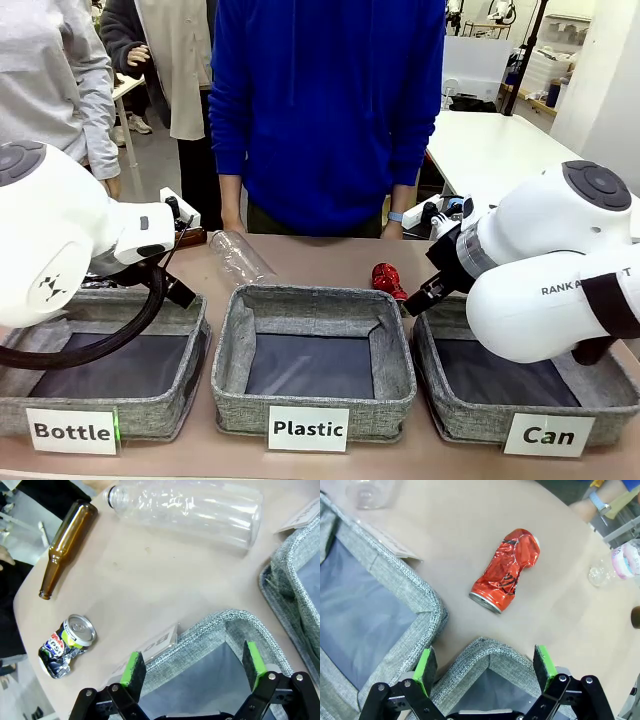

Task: Sort the can waste into the basket.
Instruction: Pick up the can waste from the table and place it in the right Fabric basket.

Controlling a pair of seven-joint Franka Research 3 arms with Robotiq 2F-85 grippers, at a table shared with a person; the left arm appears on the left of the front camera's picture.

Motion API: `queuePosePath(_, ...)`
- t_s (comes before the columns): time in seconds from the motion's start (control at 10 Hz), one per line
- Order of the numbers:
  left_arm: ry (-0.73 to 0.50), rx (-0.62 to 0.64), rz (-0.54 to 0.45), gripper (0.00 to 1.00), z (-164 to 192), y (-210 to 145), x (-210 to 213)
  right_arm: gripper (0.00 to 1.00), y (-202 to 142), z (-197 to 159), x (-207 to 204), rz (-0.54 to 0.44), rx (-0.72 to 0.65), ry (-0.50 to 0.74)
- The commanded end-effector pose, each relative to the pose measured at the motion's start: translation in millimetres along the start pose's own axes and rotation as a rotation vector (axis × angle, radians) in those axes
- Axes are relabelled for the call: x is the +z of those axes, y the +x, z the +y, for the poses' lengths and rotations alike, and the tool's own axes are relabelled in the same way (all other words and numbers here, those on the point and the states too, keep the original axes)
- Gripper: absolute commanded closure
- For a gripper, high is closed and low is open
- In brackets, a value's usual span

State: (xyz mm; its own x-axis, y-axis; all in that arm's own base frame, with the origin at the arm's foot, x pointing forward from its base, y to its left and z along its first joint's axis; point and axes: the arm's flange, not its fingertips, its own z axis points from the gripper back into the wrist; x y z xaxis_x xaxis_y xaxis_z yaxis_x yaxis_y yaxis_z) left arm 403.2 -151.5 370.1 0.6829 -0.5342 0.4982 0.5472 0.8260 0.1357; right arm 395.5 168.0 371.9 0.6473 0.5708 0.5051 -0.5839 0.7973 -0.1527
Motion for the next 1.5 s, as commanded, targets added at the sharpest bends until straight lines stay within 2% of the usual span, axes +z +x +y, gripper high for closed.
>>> queuePosePath(0.0, 0.0, 0.0, 0.0, 0.0, 0, 0, 0, 0.0, 0, 0, 0, 0.0, -0.001, 0.0)
queuePosePath(0.7, 0.0, 0.0, 0.0, 0.0, 0, 0, 0, 0.0, 0, 0, 0, 0.0, 0.0, 0.0)
queuePosePath(0.8, -0.039, 0.005, 0.036, 0.0, 1, 0, 6, 0.0, 4, -1, 5, 0.026, 0.0, -0.007)
queuePosePath(0.9, -0.149, 0.011, 0.034, 0.0, 5, 2, 22, 0.0, 9, -3, 19, 0.038, -0.008, 0.018)
queuePosePath(1.0, -0.255, 0.031, 0.042, 0.0, 7, 3, 53, 0.0, 14, -12, 45, 0.066, -0.047, 0.107)
queuePosePath(1.1, -0.363, 0.098, 0.009, 0.0, 13, 1, 88, 0.0, 17, -25, 76, 0.104, -0.143, 0.198)
queuePosePath(1.2, -0.469, 0.225, 0.016, 0.0, 21, -8, 126, 0.0, 16, -40, 115, 0.177, -0.304, 0.329)
queuePosePath(1.3, -0.628, 0.184, -0.042, 0.0, 36, -28, 154, 0.0, 7, -54, 138, 0.183, -0.372, 0.48)
queuePosePath(1.4, -0.738, 0.154, -0.074, 0.0, 55, -52, 171, 0.0, -11, -77, 161, 0.171, -0.466, 0.567)
